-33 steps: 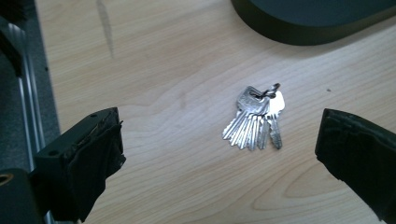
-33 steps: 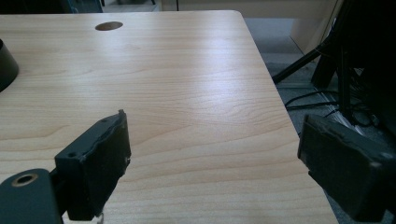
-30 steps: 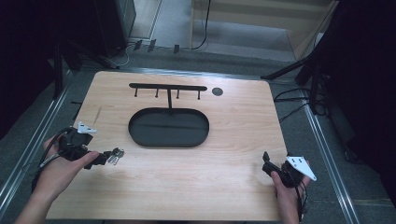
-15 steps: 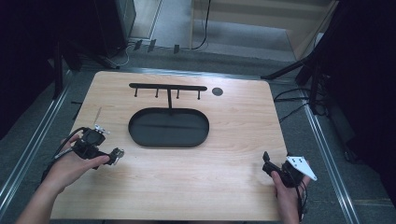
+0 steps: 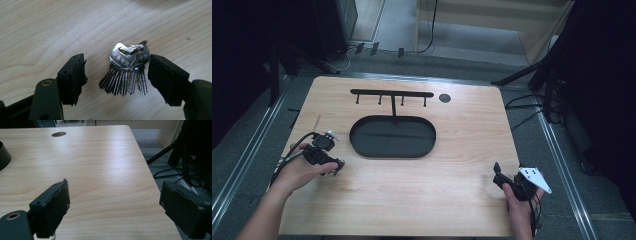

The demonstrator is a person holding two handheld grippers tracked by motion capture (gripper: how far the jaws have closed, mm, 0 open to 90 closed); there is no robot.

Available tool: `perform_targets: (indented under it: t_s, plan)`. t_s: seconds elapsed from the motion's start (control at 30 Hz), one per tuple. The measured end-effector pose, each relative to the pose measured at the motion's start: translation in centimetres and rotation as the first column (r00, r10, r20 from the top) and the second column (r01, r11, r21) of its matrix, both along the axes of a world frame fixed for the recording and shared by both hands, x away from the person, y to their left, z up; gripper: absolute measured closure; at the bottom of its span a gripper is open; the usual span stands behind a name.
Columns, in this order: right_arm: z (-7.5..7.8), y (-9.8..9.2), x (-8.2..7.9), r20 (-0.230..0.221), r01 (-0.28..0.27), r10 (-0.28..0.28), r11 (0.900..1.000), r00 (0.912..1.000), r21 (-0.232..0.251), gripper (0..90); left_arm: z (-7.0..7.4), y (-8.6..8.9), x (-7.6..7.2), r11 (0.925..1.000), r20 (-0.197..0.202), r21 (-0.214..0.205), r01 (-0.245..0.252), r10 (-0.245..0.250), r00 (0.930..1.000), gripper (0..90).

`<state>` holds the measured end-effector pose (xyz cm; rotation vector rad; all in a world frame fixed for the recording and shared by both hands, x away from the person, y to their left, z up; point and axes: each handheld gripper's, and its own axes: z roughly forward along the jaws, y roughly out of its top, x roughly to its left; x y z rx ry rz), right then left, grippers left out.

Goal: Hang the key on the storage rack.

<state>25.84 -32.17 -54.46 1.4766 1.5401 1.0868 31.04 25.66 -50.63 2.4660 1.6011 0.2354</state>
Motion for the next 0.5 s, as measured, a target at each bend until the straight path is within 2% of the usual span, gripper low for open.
perform_targets:
  t_s: [0.1, 0.23, 0.37, 0.4, 0.43, 0.47, 0.5]
  plan:
    - [0.00, 0.01, 0.01, 0.000, 0.000, 0.000, 1.0000, 1.0000, 0.001, 9.4, -0.30, -0.12, 0.42, 0.9995, -0.039, 0.027, -0.017, 0.018, 0.9991, 31.7]
    - [0.00, 0.00, 0.02, -0.001, 0.000, 0.000, 1.0000, 1.0000, 0.002, 9.4, -0.24, -0.04, 0.74, 0.9997, -0.074, 0.022, -0.010, 0.012, 0.9972, 33.0]
    - [0.00, 0.00, 0.03, -0.003, 0.000, 0.000, 1.0000, 1.0000, 0.003, 9.4, -0.32, -0.15, 0.72, 0.9997, -0.104, 0.008, 0.021, -0.020, 0.9943, 40.8]
    - [0.00, 0.00, 0.03, -0.003, 0.000, 0.000, 1.0000, 1.0000, 0.003, 9.4, -0.35, -0.14, 0.69, 0.9996, -0.123, -0.003, 0.029, -0.029, 0.9920, 40.8]
    - [0.00, 0.00, 0.03, -0.003, 0.000, 0.000, 1.0000, 1.0000, 0.003, 9.4, -0.39, -0.12, 0.65, 0.9997, -0.129, -0.010, 0.022, -0.023, 0.9914, 42.0]
    - [0.00, 0.00, 0.03, -0.004, -0.001, 0.001, 1.0000, 1.0000, 0.003, 9.4, -0.28, -0.04, 0.71, 0.9999, -0.144, -0.008, 0.013, -0.014, 0.9895, 46.8]
    - [0.00, 0.00, 0.03, -0.003, -0.001, 0.001, 1.0000, 1.0000, 0.003, 9.4, -0.28, -0.04, 0.69, 0.9999, -0.143, -0.006, -0.009, 0.008, 0.9897, 51.0]
